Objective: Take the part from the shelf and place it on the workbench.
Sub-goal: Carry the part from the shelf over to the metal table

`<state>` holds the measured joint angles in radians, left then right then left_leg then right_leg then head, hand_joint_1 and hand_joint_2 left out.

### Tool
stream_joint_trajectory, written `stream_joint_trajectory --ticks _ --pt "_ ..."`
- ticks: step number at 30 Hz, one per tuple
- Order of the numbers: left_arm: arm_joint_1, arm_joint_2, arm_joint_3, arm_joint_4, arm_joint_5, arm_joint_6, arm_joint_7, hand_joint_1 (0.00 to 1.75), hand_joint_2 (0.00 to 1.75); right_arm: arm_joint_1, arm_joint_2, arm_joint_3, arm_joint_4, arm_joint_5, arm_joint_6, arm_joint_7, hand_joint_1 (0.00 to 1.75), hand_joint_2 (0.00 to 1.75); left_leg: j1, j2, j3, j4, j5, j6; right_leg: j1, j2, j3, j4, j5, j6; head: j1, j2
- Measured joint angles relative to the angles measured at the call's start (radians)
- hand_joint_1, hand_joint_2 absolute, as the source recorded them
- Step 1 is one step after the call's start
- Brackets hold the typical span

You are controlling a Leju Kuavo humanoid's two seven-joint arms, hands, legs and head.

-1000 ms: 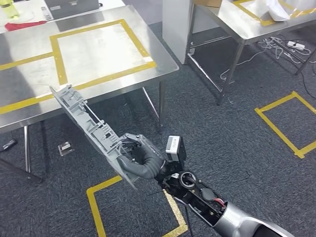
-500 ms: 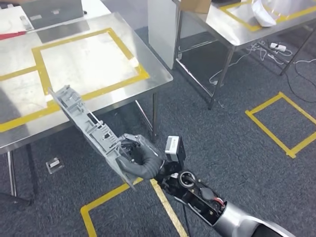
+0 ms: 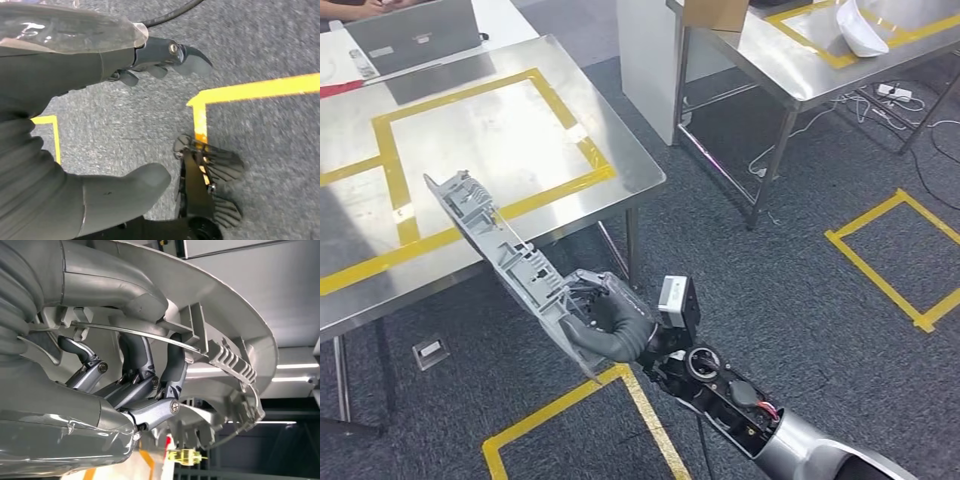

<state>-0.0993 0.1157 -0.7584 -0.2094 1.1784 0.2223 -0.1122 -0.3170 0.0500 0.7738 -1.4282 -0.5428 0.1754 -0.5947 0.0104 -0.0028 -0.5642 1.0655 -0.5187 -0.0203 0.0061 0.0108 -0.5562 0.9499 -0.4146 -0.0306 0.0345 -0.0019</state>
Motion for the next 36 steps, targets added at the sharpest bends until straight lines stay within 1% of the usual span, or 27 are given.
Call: stream_joint_trajectory --ticks 2,3,4,5,7,8,9,10,12,14,15,17,18,19,20,22,23,24,26,28,29,30,32,33,34,35,36 --pt "0.0 0.0 0.0 0.0 0.0 -0.002 0.0 0.0 1.75 -0.001 0.0 0.001 0.0 0.005 0.0 0.001 1.75 1.75 0.0 0.0 -0.09 0.133 -0.043 -0.006 0.002 0.001 0.007 -0.001 -0.009 -0.006 -0.011 0.0" --pt "0.001 0.0 0.0 0.0 0.0 -0.002 0.0 0.0 1.75 0.0 0.0 0.001 0.0 0.006 0.0 0.002 1.75 1.75 0.0 0.0 -0.124 0.171 -0.05 -0.008 0.003 0.002 0.012 -0.001 -0.014 -0.007 -0.014 0.0" --pt "0.003 0.0 -0.001 0.0 0.0 -0.002 0.0 0.0 1.75 0.001 0.0 0.001 0.001 0.009 0.0 0.003 1.75 1.75 0.0 0.0 -0.14 0.172 -0.035 -0.008 0.004 0.003 0.019 0.0 -0.021 -0.008 -0.015 0.0" --pt "0.005 0.001 -0.001 0.0 0.0 -0.003 0.0 0.0 1.75 0.002 0.0 0.002 0.001 0.014 0.0 0.004 1.75 1.75 0.0 0.0 -0.137 0.136 -0.001 -0.007 0.004 0.004 0.028 0.0 -0.027 -0.008 -0.017 0.0" --pt "0.006 0.003 -0.003 0.0 0.0 -0.003 0.0 0.0 1.75 0.002 0.0 0.002 0.001 0.023 0.0 0.004 1.75 1.75 -0.002 0.015 -0.098 0.001 0.094 0.0 0.006 0.001 0.046 0.002 -0.044 -0.005 -0.021 0.0" --pt "0.004 0.004 -0.004 0.0 -0.001 -0.003 0.0 0.0 1.75 0.001 -0.001 0.002 0.001 0.025 0.001 0.004 1.75 1.75 -0.006 0.026 -0.08 -0.056 0.12 0.006 0.008 -0.001 0.052 0.005 -0.052 -0.002 -0.025 0.0" --pt "0.002 0.004 -0.006 0.0 -0.001 -0.004 0.0 0.0 1.75 0.0 -0.001 0.002 0.0 0.027 0.001 0.005 1.75 1.75 -0.009 0.035 -0.07 -0.092 0.136 0.013 0.011 -0.004 0.054 0.007 -0.06 0.003 -0.027 0.0" --pt "-0.001 0.004 -0.007 0.0 -0.002 -0.004 0.0 0.0 1.75 -0.001 -0.002 0.003 0.0 0.03 0.001 0.005 1.75 1.75 -0.012 0.04 -0.068 -0.105 0.136 0.02 0.014 -0.008 0.054 0.008 -0.066 0.008 -0.027 0.0" --pt "-0.003 0.003 -0.011 0.0 -0.004 -0.006 0.0 0.0 1.75 -0.003 -0.002 0.004 -0.001 0.039 0.002 0.007 1.75 1.75 -0.011 0.03 -0.065 -0.107 0.137 0.029 0.016 -0.017 0.056 0.011 -0.08 0.016 -0.023 0.0" --pt "-0.002 0.002 -0.014 0.0 -0.005 -0.006 0.0 0.0 1.75 -0.004 -0.002 0.004 -0.003 0.042 0.004 0.008 1.75 1.75 -0.007 0.024 -0.056 -0.11 0.132 0.037 0.014 -0.018 0.043 0.055 -0.112 0.026 -0.017 0.0" --pt "-0.002 0.002 -0.015 0.0 -0.005 -0.007 0.0 0.0 1.75 -0.004 -0.002 0.004 -0.003 0.042 0.004 0.008 1.75 1.75 -0.006 0.023 -0.051 -0.111 0.128 0.041 0.011 -0.016 0.018 0.11 -0.139 0.032 -0.013 0.0" --pt "-0.001 0.002 -0.016 0.0 -0.005 -0.007 0.0 0.0 1.75 -0.005 -0.003 0.005 -0.004 0.043 0.006 0.008 1.75 1.75 -0.006 0.019 -0.042 -0.111 0.12 0.046 0.005 -0.014 -0.059 0.255 -0.194 0.042 -0.005 0.0" --pt "-0.002 0.003 -0.017 0.0 -0.005 -0.006 0.0 0.0 1.75 -0.004 -0.003 0.005 -0.004 0.045 0.007 0.009 1.75 1.75 -0.006 0.017 -0.037 -0.111 0.116 0.046 0.001 -0.014 -0.093 0.306 -0.204 0.045 -0.002 0.0" --pt "-0.002 0.003 -0.017 0.0 -0.005 -0.006 0.0 0.0 1.75 -0.003 -0.003 0.006 -0.004 0.048 0.009 0.01 1.75 1.75 -0.006 0.014 -0.031 -0.111 0.112 0.045 -0.002 -0.014 -0.109 0.321 -0.194 0.046 0.002 0.0" --pt "-0.001 0.003 -0.017 0.0 -0.004 -0.006 0.0 0.0 1.75 -0.003 -0.004 0.006 -0.004 0.053 0.01 0.012 1.75 1.75 -0.005 0.012 -0.024 -0.111 0.107 0.043 -0.005 -0.014 -0.106 0.294 -0.163 0.047 0.005 0.0" --pt "-0.001 0.003 -0.018 0.0 -0.003 -0.006 0.0 0.0 1.75 -0.005 -0.004 0.008 -0.004 0.06 0.013 0.016 1.75 1.75 -0.004 0.008 -0.009 -0.112 0.098 0.038 -0.007 -0.014 -0.057 0.154 -0.073 0.043 0.012 0.0" --pt "-0.001 0.003 -0.018 0.0 -0.003 -0.006 0.0 0.0 1.75 -0.008 -0.004 0.009 -0.005 0.061 0.014 0.017 1.75 1.75 -0.005 0.006 -0.004 -0.111 0.093 0.034 -0.005 -0.014 -0.03 0.088 -0.042 0.04 0.013 0.0" --pt "-0.001 0.003 -0.019 0.0 -0.002 -0.005 0.0 0.0 1.75 -0.011 -0.004 0.01 -0.006 0.061 0.015 0.017 1.75 1.75 -0.006 0.005 -0.001 -0.111 0.091 0.03 -0.003 -0.013 -0.013 0.044 -0.026 0.037 0.013 0.0" --pt "-0.002 0.003 -0.02 0.0 -0.002 -0.004 0.0 0.0 1.75 -0.014 -0.004 0.012 -0.01 0.062 0.015 0.019 1.75 1.75 -0.005 0.004 0.0 -0.113 0.088 0.02 0.002 -0.012 -0.004 0.021 -0.025 0.03 0.009 0.0" --pt "-0.001 0.003 -0.021 0.0 -0.001 -0.004 0.0 0.0 1.75 -0.014 -0.004 0.013 -0.014 0.063 0.013 0.02 1.75 1.75 -0.004 0.004 0.001 -0.109 0.08 0.01 -0.001 -0.011 0.006 0.009 -0.021 0.021 0.005 0.0" --pt "-0.001 0.003 -0.022 0.0 -0.001 -0.004 0.0 0.0 1.75 -0.015 -0.004 0.013 -0.016 0.064 0.012 0.021 1.75 1.75 -0.003 0.004 -0.008 -0.086 0.066 0.006 -0.003 -0.011 0.012 0.002 -0.02 0.015 0.001 0.0" --pt "-0.001 0.003 -0.022 0.0 -0.001 -0.004 0.0 0.0 1.75 -0.015 -0.004 0.013 -0.018 0.065 0.011 0.02 1.75 1.75 -0.003 0.004 -0.029 -0.041 0.042 0.002 -0.005 -0.011 0.019 -0.004 -0.019 0.01 -0.005 0.0" --pt "0.0 0.003 -0.023 0.0 -0.001 -0.003 0.001 0.0 1.75 -0.015 -0.004 0.014 -0.019 0.07 0.01 0.02 1.75 1.75 -0.002 0.004 -0.104 0.103 -0.017 -0.005 -0.004 -0.013 0.025 -0.006 -0.023 0.003 -0.016 0.0" --pt "0.001 0.003 -0.023 0.0 -0.001 -0.003 0.002 0.0 1.75 -0.014 -0.004 0.014 -0.019 0.072 0.01 0.02 1.75 1.75 -0.001 0.004 -0.141 0.165 -0.034 -0.007 -0.004 -0.013 0.028 -0.006 -0.026 0.002 -0.019 0.0" --pt "0.002 0.004 -0.023 0.0 -0.001 -0.003 0.002 0.0 1.75 -0.013 -0.004 0.015 -0.019 0.073 0.009 0.021 1.75 1.75 0.0 0.004 -0.163 0.194 -0.032 -0.009 -0.004 -0.012 0.031 -0.006 -0.03 0.001 -0.021 0.0" --pt "0.003 0.004 -0.023 0.0 -0.001 -0.003 0.002 0.0 1.75 -0.011 -0.004 0.015 -0.019 0.073 0.009 0.021 1.75 1.75 0.002 0.004 -0.163 0.178 -0.009 -0.01 -0.004 -0.011 0.036 -0.006 -0.034 0.002 -0.023 0.0" --pt "0.004 0.005 -0.023 0.0 -0.001 -0.003 0.003 0.0 1.75 -0.01 -0.004 0.015 -0.019 0.073 0.009 0.022 1.75 1.75 0.005 0.005 -0.142 0.122 0.03 -0.011 -0.005 -0.009 0.042 -0.006 -0.039 0.004 -0.024 0.0"
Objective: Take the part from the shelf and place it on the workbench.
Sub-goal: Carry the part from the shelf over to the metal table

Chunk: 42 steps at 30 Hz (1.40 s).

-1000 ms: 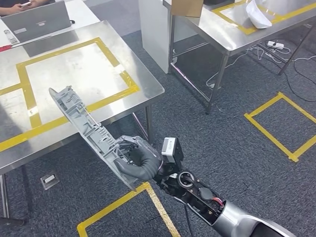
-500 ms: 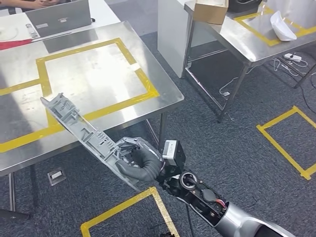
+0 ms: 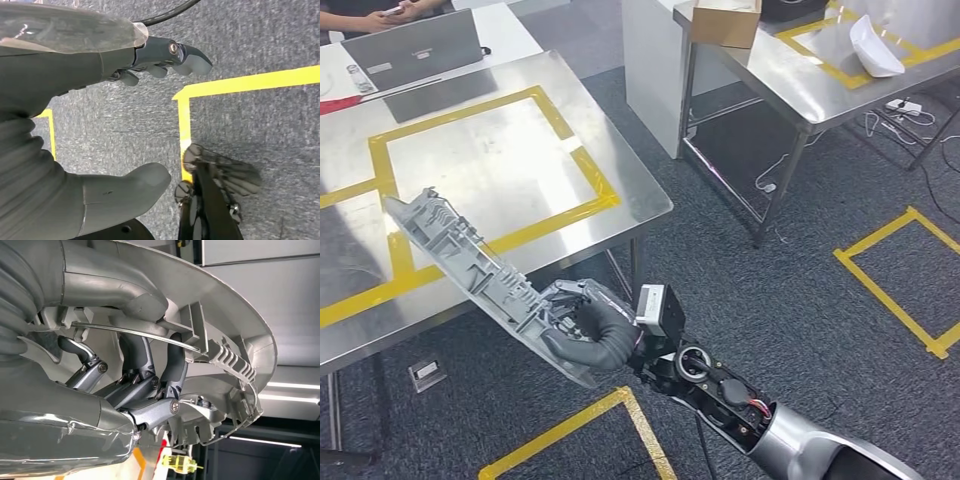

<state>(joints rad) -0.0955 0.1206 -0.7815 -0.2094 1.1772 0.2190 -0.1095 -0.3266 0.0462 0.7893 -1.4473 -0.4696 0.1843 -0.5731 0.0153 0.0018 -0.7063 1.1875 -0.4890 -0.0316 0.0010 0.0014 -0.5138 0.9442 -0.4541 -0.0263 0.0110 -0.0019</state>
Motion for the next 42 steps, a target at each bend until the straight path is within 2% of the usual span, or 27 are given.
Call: stream_joint_trajectory --ticks 2,3,4,7,8,9,11,12,13,14,15,17,18,19,22,24,25,27,28,29,30,32,34,37,39,40,42 --pt "0.0 0.001 0.0 0.0 0.0 0.0 0.0 0.0 1.75 0.0 0.0 0.001 0.0 0.0 0.0 0.0 1.75 1.75 0.006 0.001 0.066 -0.15 0.072 -0.002 0.002 0.003 0.011 0.003 -0.015 0.01 -0.005 0.0" --pt "-0.001 0.001 0.0 0.0 0.0 0.0 0.0 0.0 1.75 0.0 0.0 0.001 -0.001 0.0 0.0 0.0 1.75 1.75 0.007 0.0 0.089 -0.199 0.088 0.001 0.004 0.005 0.014 0.005 -0.022 0.015 -0.004 0.0" --pt "-0.002 0.0 0.0 0.0 0.0 0.0 0.0 0.0 1.75 0.0 0.0 0.002 -0.002 0.0 0.0 -0.001 1.75 1.75 0.007 -0.002 0.101 -0.223 0.091 0.006 0.007 0.006 0.015 0.006 -0.027 0.02 -0.002 0.0" --pt "-0.003 0.0 -0.001 0.0 -0.001 0.0 0.0 0.0 1.75 -0.001 0.0 0.003 -0.005 -0.003 -0.005 -0.004 1.75 1.75 0.004 -0.006 0.108 -0.227 0.078 0.027 0.005 0.006 0.02 0.012 -0.043 0.03 0.01 0.0" --pt "-0.003 0.0 -0.001 0.0 -0.001 0.0 0.0 0.0 1.75 -0.002 0.0 0.002 -0.007 -0.003 -0.008 -0.005 1.75 1.75 0.003 -0.006 0.112 -0.227 0.075 0.034 0.003 0.005 0.013 0.034 -0.057 0.034 0.013 0.0" --pt "-0.003 0.0 -0.001 0.0 -0.002 0.0 0.0 0.0 1.75 -0.003 0.0 0.0 -0.008 -0.003 -0.009 -0.006 1.75 1.75 0.004 -0.006 0.118 -0.228 0.071 0.039 0.001 0.005 -0.007 0.08 -0.08 0.038 0.017 0.0" --pt "-0.003 0.0 -0.002 0.0 -0.003 0.001 0.0 0.0 1.75 -0.005 0.0 -0.003 -0.01 -0.003 -0.01 -0.008 1.75 1.75 0.001 -0.006 0.127 -0.229 0.064 0.048 0.0 0.004 -0.086 0.228 -0.138 0.045 0.027 0.0" --pt "-0.003 0.001 -0.002 0.0 -0.003 0.001 0.0 0.0 1.75 -0.005 0.0 -0.004 -0.01 -0.003 -0.01 -0.009 1.75 1.75 -0.001 -0.007 0.132 -0.229 0.059 0.051 0.0 0.004 -0.13 0.299 -0.157 0.046 0.031 0.0" --pt "-0.003 0.001 -0.002 0.0 -0.003 0.001 0.0 0.0 1.75 -0.004 0.0 -0.004 -0.01 -0.003 -0.011 -0.009 1.75 1.75 -0.003 -0.008 0.138 -0.228 0.054 0.052 0.0 0.004 -0.16 0.338 -0.157 0.045 0.035 0.0" --pt "-0.002 0.001 -0.002 0.0 -0.003 0.001 0.0 0.0 1.75 -0.004 0.0 -0.005 -0.01 -0.003 -0.012 -0.009 1.75 1.75 -0.005 -0.009 0.147 -0.229 0.048 0.053 0.001 0.004 -0.17 0.333 -0.133 0.041 0.037 0.0" --pt "-0.002 0.001 -0.002 0.0 -0.004 0.001 0.0 0.0 1.75 -0.004 -0.001 -0.005 -0.01 -0.003 -0.013 -0.009 1.75 1.75 -0.008 -0.011 0.157 -0.229 0.041 0.053 0.004 0.004 -0.159 0.286 -0.089 0.034 0.04 0.0" --pt "-0.001 0.0 -0.002 0.0 -0.005 0.001 0.0 0.0 1.75 -0.007 -0.001 -0.006 -0.013 -0.003 -0.016 -0.011 1.75 1.75 -0.011 -0.013 0.178 -0.23 0.027 0.052 0.014 0.005 -0.104 0.137 0.007 0.015 0.042 0.0" --pt "-0.002 -0.001 -0.003 0.0 -0.005 0.001 0.001 0.0 1.75 -0.012 -0.001 -0.007 -0.015 -0.002 -0.017 -0.012 1.75 1.75 -0.012 -0.013 0.184 -0.231 0.022 0.05 0.019 0.004 -0.081 0.079 0.033 0.007 0.041 0.0" --pt "-0.003 -0.002 -0.004 0.0 -0.006 0.001 0.001 0.0 1.75 -0.017 -0.001 -0.007 -0.017 -0.002 -0.019 -0.012 1.75 1.75 -0.012 -0.013 0.187 -0.233 0.019 0.047 0.023 0.004 -0.067 0.044 0.042 0.001 0.041 0.0" --pt "-0.005 -0.003 -0.008 0.0 -0.007 0.001 0.001 0.0 1.75 -0.034 0.0 -0.009 -0.028 -0.001 -0.024 -0.01 1.75 1.75 -0.012 -0.01 0.192 -0.242 0.014 0.036 0.021 0.004 -0.049 0.008 0.035 -0.004 0.043 0.0" --pt "-0.005 -0.002 -0.01 0.0 -0.007 0.001 0.002 0.0 1.75 -0.049 0.0 -0.01 -0.033 0.0 -0.028 -0.006 1.75 1.75 -0.013 -0.009 0.178 -0.202 -0.009 0.028 0.012 0.003 -0.028 -0.015 0.036 -0.005 0.037 0.0" --pt "-0.005 -0.001 -0.012 0.0 -0.008 0.001 0.002 0.0 1.75 -0.059 0.001 -0.01 -0.033 0.0 -0.03 -0.005 1.75 1.75 -0.011 -0.009 0.148 -0.145 -0.032 0.024 0.01 0.002 -0.018 -0.022 0.035 -0.006 0.031 0.0" --pt "-0.006 -0.002 -0.016 0.0 -0.009 0.001 0.002 0.0 1.75 -0.076 0.002 -0.009 -0.033 0.0 -0.03 -0.004 1.75 1.75 -0.007 -0.008 0.059 0.005 -0.079 0.015 0.009 0.001 -0.007 -0.024 0.026 -0.007 0.017 0.0" --pt "-0.005 -0.001 -0.018 0.0 -0.009 0.001 0.002 0.0 1.75 -0.08 0.003 -0.009 -0.033 0.0 -0.03 -0.003 1.75 1.75 -0.004 -0.008 0.021 0.055 -0.084 0.01 0.009 0.001 0.0 -0.024 0.02 -0.007 0.013 0.0" --pt "-0.004 -0.001 -0.019 0.0 -0.01 0.001 0.003 0.0 1.75 -0.081 0.004 -0.008 -0.033 0.0 -0.031 -0.003 1.75 1.75 -0.001 -0.008 0.003 0.064 -0.068 0.006 0.008 0.001 0.007 -0.023 0.013 -0.005 0.011 0.0" --pt "-0.003 -0.001 -0.019 0.0 -0.01 0.001 0.003 0.0 1.75 -0.082 0.005 -0.007 -0.033 0.0 -0.031 -0.002 1.75 1.75 0.002 -0.008 0.005 0.031 -0.032 0.003 0.006 0.002 0.016 -0.022 0.005 -0.003 0.009 0.0" --pt "-0.002 0.0 -0.021 0.0 -0.009 0.001 0.004 0.0 1.75 -0.085 0.007 -0.006 -0.032 0.0 -0.033 -0.002 1.75 1.75 0.007 -0.006 0.054 -0.109 0.057 -0.004 0.003 0.003 0.032 -0.015 -0.016 0.008 0.004 0.0" --pt "-0.003 0.0 -0.023 0.0 -0.009 0.001 0.005 0.0 1.75 -0.094 0.011 -0.004 -0.031 0.0 -0.033 -0.003 1.75 1.75 0.009 -0.007 0.093 -0.207 0.093 0.003 0.005 0.005 0.038 -0.006 -0.036 0.02 -0.002 0.0" --pt "-0.005 0.0 -0.025 0.0 -0.008 0.001 0.005 0.0 1.75 -0.1 0.014 -0.003 -0.03 -0.001 -0.032 -0.005 1.75 1.75 0.006 -0.011 0.103 -0.223 0.078 0.029 0.006 0.006 0.046 0.0 -0.051 0.033 0.004 0.0" --pt "-0.004 0.0 -0.025 0.0 -0.008 0.001 0.006 0.0 1.75 -0.102 0.015 -0.003 -0.03 -0.001 -0.032 -0.007 1.75 1.75 0.007 -0.012 0.117 -0.224 0.069 0.041 0.002 0.005 0.03 0.05 -0.073 0.042 0.012 0.0" --pt "-0.004 0.0 -0.025 0.0 -0.008 0.001 0.007 0.0 1.75 -0.104 0.015 -0.003 -0.03 -0.001 -0.032 -0.008 1.75 1.75 0.007 -0.012 0.124 -0.225 0.065 0.046 0.001 0.004 0.002 0.106 -0.094 0.046 0.018 0.0" --pt "-0.004 0.0 -0.025 0.0 -0.008 0.001 0.008 0.0 1.75 -0.105 0.015 -0.003 -0.03 -0.001 -0.031 -0.012 1.75 1.75 0.004 -0.013 0.135 -0.225 0.053 0.052 -0.001 0.004 -0.086 0.251 -0.144 0.052 0.029 0.0"
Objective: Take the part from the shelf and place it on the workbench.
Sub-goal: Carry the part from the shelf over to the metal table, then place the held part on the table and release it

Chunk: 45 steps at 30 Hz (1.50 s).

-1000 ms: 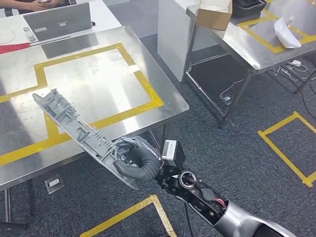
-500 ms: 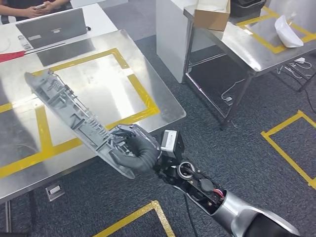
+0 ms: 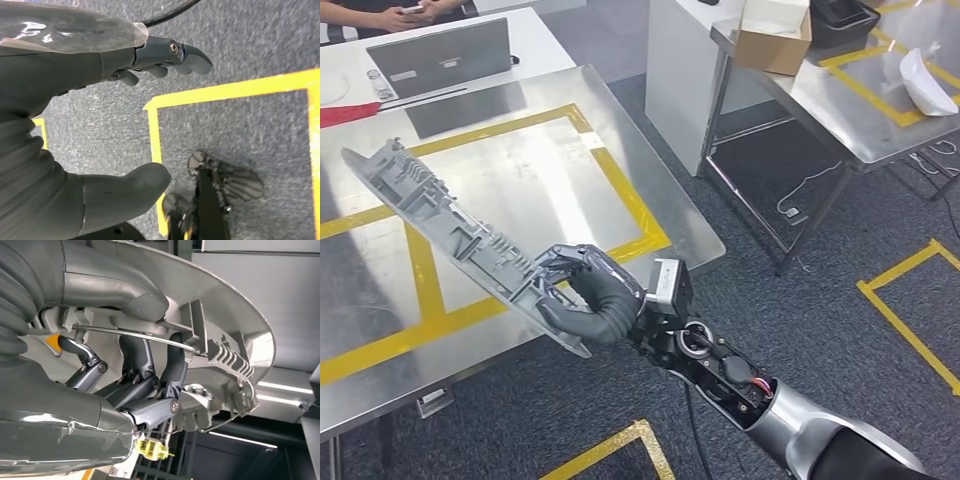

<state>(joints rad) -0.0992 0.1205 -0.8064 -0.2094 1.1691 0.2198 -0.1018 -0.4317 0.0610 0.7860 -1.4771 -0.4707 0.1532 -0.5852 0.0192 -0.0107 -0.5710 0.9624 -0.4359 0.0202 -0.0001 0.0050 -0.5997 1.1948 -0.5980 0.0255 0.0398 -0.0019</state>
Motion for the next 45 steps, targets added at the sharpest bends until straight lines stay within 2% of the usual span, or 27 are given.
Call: stream_joint_trajectory --ticks 1,2,3,6,8,12,13,15,17,18,19,20,22,23,27,29,31,32,33,34,36,37,38,40,42,43,45 --pt "0.0 0.0 0.0 0.0 0.0 0.0 0.0 0.0 1.75 0.0 0.0 0.0 0.0 0.0 0.0 -0.001 1.75 1.75 -0.002 -0.001 0.008 0.0 -0.007 0.001 0.0 0.0 -0.039 0.051 -0.012 0.0 0.002 0.0" --pt "0.0 0.001 0.0 0.0 -0.001 0.0 0.001 0.0 1.75 0.0 0.0 0.0 0.001 0.002 -0.001 -0.001 1.75 1.75 -0.004 -0.002 0.019 0.0 -0.015 0.001 0.0 0.0 -0.063 0.067 -0.006 -0.002 0.005 0.0" --pt "0.001 0.001 0.0 0.0 -0.001 0.0 0.002 0.0 1.75 -0.002 0.0 0.0 0.002 0.005 -0.004 0.001 1.75 1.75 -0.006 -0.003 0.032 0.0 -0.024 0.0 0.001 0.0 -0.069 0.045 0.022 -0.006 0.008 0.0" --pt "0.001 -0.002 -0.001 0.0 -0.003 0.0 0.005 0.0 1.75 -0.015 0.0 0.0 0.004 0.029 -0.02 0.014 1.75 1.75 -0.008 -0.006 0.07 -0.006 -0.049 -0.004 0.014 0.0 -0.025 -0.149 0.167 -0.033 0.01 0.0" --pt "-0.002 -0.005 -0.001 0.0 -0.003 -0.001 0.006 0.0 1.75 -0.031 0.003 0.004 0.008 0.053 -0.032 0.03 1.75 1.75 -0.005 -0.007 0.077 -0.012 -0.056 -0.012 0.026 0.0 -0.007 -0.225 0.203 -0.049 0.009 0.0" --pt "-0.005 -0.006 -0.005 0.0 -0.003 -0.002 0.007 0.0 1.75 -0.059 0.016 0.016 0.027 0.105 -0.062 0.066 1.75 1.75 -0.004 0.0 0.084 0.01 -0.064 -0.03 0.023 -0.002 0.036 -0.267 0.201 -0.056 0.01 0.0" --pt "-0.006 -0.006 -0.007 0.0 -0.003 -0.004 0.007 0.0 1.75 -0.069 0.021 0.02 0.036 0.122 -0.074 0.073 1.75 1.75 -0.003 0.002 0.062 0.054 -0.08 -0.033 0.02 -0.002 0.048 -0.274 0.199 -0.058 0.005 0.0" --pt "-0.008 -0.005 -0.011 0.0 -0.003 -0.007 0.007 0.0 1.75 -0.09 0.032 0.032 0.057 0.164 -0.108 0.085 1.75 1.75 -0.002 0.002 -0.027 0.192 -0.127 -0.042 0.017 -0.003 0.063 -0.279 0.189 -0.063 -0.006 0.0" --pt "-0.007 -0.004 -0.015 0.0 -0.002 -0.01 0.007 0.0 1.75 -0.1 0.042 0.044 0.081 0.211 -0.151 0.098 1.75 1.75 -0.001 0.003 -0.102 0.275 -0.142 -0.05 0.016 -0.003 0.076 -0.278 0.175 -0.062 -0.014 0.0" --pt "-0.006 -0.003 -0.017 0.0 0.0 -0.01 0.007 0.0 1.75 -0.102 0.044 0.049 0.094 0.235 -0.172 0.106 1.75 1.75 0.001 0.003 -0.112 0.261 -0.118 -0.052 0.016 -0.003 0.086 -0.278 0.167 -0.061 -0.017 0.0" --pt "-0.004 -0.001 -0.018 0.0 0.001 -0.01 0.007 0.0 1.75 -0.104 0.047 0.053 0.106 0.258 -0.192 0.116 1.75 1.75 0.003 0.003 -0.104 0.209 -0.073 -0.054 0.014 -0.002 0.096 -0.276 0.158 -0.058 -0.02 0.0" --pt "-0.003 0.001 -0.018 0.0 0.002 -0.011 0.007 0.0 1.75 -0.108 0.049 0.057 0.119 0.279 -0.208 0.125 1.75 1.75 0.005 0.004 -0.084 0.134 -0.019 -0.055 0.013 -0.002 0.106 -0.273 0.148 -0.054 -0.023 0.0" --pt "-0.004 0.004 -0.021 0.0 0.003 -0.012 0.007 0.0 1.75 -0.123 0.054 0.065 0.145 0.313 -0.232 0.141 1.75 1.75 0.005 0.005 -0.052 0.019 0.039 -0.051 0.013 0.0 0.113 -0.262 0.13 -0.044 -0.032 0.0" --pt "-0.005 0.004 -0.023 0.0 0.003 -0.013 0.007 0.0 1.75 -0.132 0.058 0.069 0.158 0.327 -0.238 0.149 1.75 1.75 0.003 0.005 -0.048 -0.002 0.045 -0.043 0.014 0.0 0.111 -0.257 0.123 -0.038 -0.032 0.0" --pt "-0.005 0.005 -0.026 0.0 0.003 -0.007 0.0 0.0 1.75 -0.167 0.073 0.085 0.215 0.364 -0.241 0.193 1.75 1.75 0.0 0.002 -0.044 0.003 0.038 -0.016 0.012 0.0 0.099 -0.222 0.091 -0.019 -0.018 0.0" --pt "-0.006 0.005 -0.026 0.0 0.003 -0.004 -0.002 0.0 1.75 -0.186 0.08 0.093 0.247 0.378 -0.239 0.209 1.75 1.75 0.001 0.002 -0.035 0.002 0.031 -0.007 0.008 -0.001 0.049 -0.116 0.041 -0.01 -0.008 0.0" --pt "-0.007 0.006 -0.026 0.0 0.003 -0.002 -0.004 0.0 1.75 -0.198 0.085 0.101 0.277 0.382 -0.238 0.215 1.75 1.75 0.0 0.001 -0.028 0.002 0.024 -0.003 0.006 -0.001 -0.036 0.035 -0.008 -0.005 0.0 0.0" --pt "-0.007 0.006 -0.026 0.0 0.003 -0.001 -0.004 0.0 1.75 -0.201 0.086 0.106 0.29 0.382 -0.238 0.216 1.75 1.75 0.0 -0.001 -0.022 0.002 0.019 -0.002 0.006 -0.001 -0.067 0.078 -0.01 -0.005 0.002 0.0" --pt "-0.007 0.007 -0.026 0.0 0.003 -0.001 -0.005 0.0 1.75 -0.203 0.088 0.11 0.301 0.382 -0.237 0.216 1.75 1.75 -0.001 -0.003 -0.016 0.001 0.015 -0.003 0.005 -0.001 -0.078 0.079 0.009 -0.007 0.006 0.0" --pt "-0.007 0.007 -0.026 0.0 0.003 -0.001 -0.005 0.0 1.75 -0.207 0.09 0.114 0.311 0.382 -0.237 0.217 1.75 1.75 -0.002 -0.005 -0.008 0.001 0.011 -0.003 0.007 -0.001 -0.068 0.037 0.047 -0.012 0.009 0.0" --pt "-0.006 0.005 -0.026 0.0 0.003 -0.001 -0.005 0.0 1.75 -0.217 0.095 0.119 0.328 0.382 -0.238 0.218 1.75 1.75 -0.004 -0.008 0.008 -0.001 0.003 -0.005 0.015 0.0 -0.009 -0.116 0.138 -0.031 0.012 0.0" --pt "-0.007 0.003 -0.027 0.0 0.003 -0.001 -0.005 0.0 1.75 -0.224 0.098 0.122 0.335 0.385 -0.238 0.219 1.75 1.75 -0.004 -0.009 0.013 -0.003 0.0 -0.008 0.02 0.0 0.018 -0.181 0.164 -0.04 0.012 0.0" --pt "-0.008 0.001 -0.027 0.0 0.003 -0.002 -0.006 0.0 1.75 -0.232 0.103 0.125 0.344 0.392 -0.238 0.222 1.75 1.75 -0.003 -0.009 0.014 -0.006 -0.001 -0.011 0.024 0.0 0.034 -0.222 0.177 -0.047 0.013 0.0" --pt "-0.009 0.0 -0.028 0.0 0.003 -0.006 -0.009 0.0 1.75 -0.248 0.114 0.133 0.366 0.417 -0.24 0.234 1.75 1.75 -0.001 -0.008 0.014 -0.014 0.002 -0.02 0.029 0.001 0.04 -0.245 0.177 -0.053 0.015 0.0" --pt "-0.008 0.0 -0.03 0.0 0.004 -0.009 -0.012 0.0 1.75 -0.268 0.131 0.144 0.399 0.464 -0.249 0.262 1.75 1.75 -0.002 -0.005 0.014 -0.008 -0.005 -0.029 0.02 0.0 0.054 -0.27 0.188 -0.054 0.016 0.0" --pt "-0.008 0.0 -0.031 0.0 0.005 -0.01 -0.012 0.0 1.75 -0.283 0.142 0.152 0.423 0.497 -0.259 0.281 1.75 1.75 -0.003 -0.003 0.002 0.019 -0.022 -0.033 0.016 -0.001 0.06 -0.283 0.195 -0.056 0.013 0.0" --pt "-0.009 0.001 -0.032 0.0 0.008 -0.01 -0.012 0.0 1.75 -0.312 0.169 0.178 0.485 0.578 -0.283 0.322 1.75 1.75 -0.004 -0.001 -0.055 0.137 -0.084 -0.041 0.014 -0.004 0.067 -0.296 0.201 -0.057 -0.001 0.0"
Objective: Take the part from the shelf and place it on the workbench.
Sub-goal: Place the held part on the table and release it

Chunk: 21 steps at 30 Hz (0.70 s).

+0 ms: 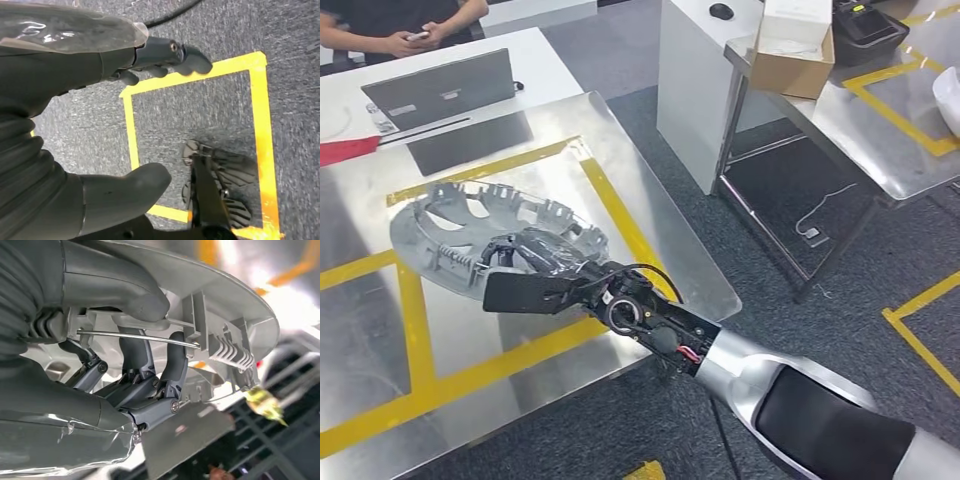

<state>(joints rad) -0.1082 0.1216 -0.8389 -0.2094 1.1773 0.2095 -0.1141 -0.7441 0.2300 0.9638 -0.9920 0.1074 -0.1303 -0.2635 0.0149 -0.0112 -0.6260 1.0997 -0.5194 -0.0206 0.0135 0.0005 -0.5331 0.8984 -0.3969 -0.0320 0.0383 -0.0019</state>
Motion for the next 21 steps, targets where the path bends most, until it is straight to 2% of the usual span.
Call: stream_joint_trajectory --ticks 1,2,3,4,6,7,8,12,14,16,17,18,19,20,21 --pt "0.0 0.0 0.0 0.0 0.002 0.0 0.0 0.0 1.75 -0.009 0.012 0.014 0.03 0.033 -0.01 0.018 1.75 1.75 0.001 0.001 -0.036 0.069 -0.029 -0.003 0.001 -0.001 -0.001 0.001 0.0 0.0 -0.007 0.0" --pt "0.0 0.001 -0.001 0.0 0.003 0.0 0.0 0.0 1.75 -0.013 0.022 0.027 0.058 0.056 -0.016 0.034 1.75 1.75 0.002 0.001 -0.062 0.117 -0.043 -0.006 0.001 -0.002 -0.002 0.003 -0.002 0.0 -0.013 0.0" --pt "0.001 0.001 -0.001 0.0 0.005 0.0 0.0 0.0 1.75 -0.014 0.031 0.039 0.081 0.069 -0.02 0.05 1.75 1.75 0.003 0.002 -0.071 0.128 -0.037 -0.009 0.001 -0.003 -0.002 0.005 -0.004 0.001 -0.016 0.0" --pt "0.002 0.002 -0.002 0.0 0.008 0.0 0.0 0.0 1.75 -0.014 0.04 0.053 0.103 0.075 -0.025 0.066 1.75 1.75 0.005 0.002 -0.057 0.094 -0.01 -0.012 -0.001 -0.002 -0.003 0.01 -0.007 0.003 -0.018 0.0" --pt "0.002 0.003 -0.002 0.0 0.012 0.0 0.0 0.0 1.75 -0.015 0.056 0.081 0.142 0.081 -0.039 0.093 1.75 1.75 0.011 0.004 0.01 -0.046 0.06 -0.019 -0.003 -0.001 -0.004 0.024 -0.017 0.012 -0.022 0.0" --pt "0.002 0.003 -0.004 0.0 0.013 0.0 0.0 0.0 1.75 -0.016 0.063 0.093 0.16 0.084 -0.046 0.101 1.75 1.75 0.012 0.002 0.038 -0.106 0.085 -0.017 -0.002 -0.001 -0.006 0.034 -0.024 0.017 -0.024 0.0" --pt "0.002 0.002 -0.005 0.0 0.014 0.0 0.0 0.0 1.75 -0.017 0.069 0.103 0.175 0.086 -0.051 0.105 1.75 1.75 0.012 0.001 0.052 -0.137 0.094 -0.012 0.0 0.0 -0.008 0.041 -0.03 0.022 -0.025 0.0" --pt "0.003 0.001 -0.01 0.0 0.014 0.0 0.0 0.0 1.75 -0.027 0.087 0.133 0.227 0.086 -0.056 0.108 1.75 1.75 0.009 0.0 0.053 -0.139 0.092 0.014 -0.001 0.002 -0.017 0.066 -0.049 0.032 -0.012 0.0" --pt "0.003 0.0 -0.011 0.0 0.014 0.0 0.0 0.0 1.75 -0.031 0.092 0.145 0.248 0.086 -0.057 0.108 1.75 1.75 0.011 0.002 0.053 -0.14 0.093 0.023 -0.005 0.002 -0.051 0.15 -0.1 0.042 -0.003 0.0" --pt "0.003 0.002 -0.011 0.0 0.014 0.0 0.0 0.0 1.75 -0.035 0.095 0.156 0.266 0.086 -0.057 0.108 1.75 1.75 0.01 0.002 0.053 -0.14 0.093 0.026 -0.007 0.001 -0.116 0.296 -0.169 0.048 0.006 0.0" --pt "0.003 0.002 -0.012 0.0 0.014 0.0 0.0 0.0 1.75 -0.036 0.096 0.161 0.274 0.086 -0.057 0.107 1.75 1.75 0.009 0.002 0.053 -0.14 0.092 0.026 -0.007 0.001 -0.143 0.354 -0.188 0.049 0.008 0.0" --pt "0.003 0.002 -0.012 0.0 0.014 0.0 0.0 0.0 1.75 -0.036 0.096 0.167 0.283 0.086 -0.057 0.107 1.75 1.75 0.009 0.001 0.054 -0.14 0.092 0.027 -0.007 0.002 -0.155 0.377 -0.187 0.047 0.01 0.0" --pt "0.003 0.003 -0.013 0.0 0.014 0.0 0.0 0.0 1.75 -0.037 0.097 0.173 0.291 0.086 -0.057 0.108 1.75 1.75 0.008 0.001 0.056 -0.141 0.092 0.027 -0.006 0.002 -0.148 0.359 -0.168 0.043 0.012 0.0" --pt "0.003 0.003 -0.014 0.0 0.014 0.0 0.0 0.0 1.75 -0.039 0.099 0.178 0.298 0.087 -0.057 0.11 1.75 1.75 0.008 0.0 0.058 -0.141 0.091 0.027 -0.004 0.002 -0.122 0.3 -0.132 0.037 0.015 0.0" --pt "0.003 0.002 -0.016 0.0 0.014 0.0 0.0 0.0 1.75 -0.042 0.101 0.182 0.303 0.089 -0.058 0.114 1.75 1.75 0.008 -0.001 0.061 -0.142 0.091 0.027 0.0 0.002 -0.084 0.218 -0.091 0.028 0.019 0.0"
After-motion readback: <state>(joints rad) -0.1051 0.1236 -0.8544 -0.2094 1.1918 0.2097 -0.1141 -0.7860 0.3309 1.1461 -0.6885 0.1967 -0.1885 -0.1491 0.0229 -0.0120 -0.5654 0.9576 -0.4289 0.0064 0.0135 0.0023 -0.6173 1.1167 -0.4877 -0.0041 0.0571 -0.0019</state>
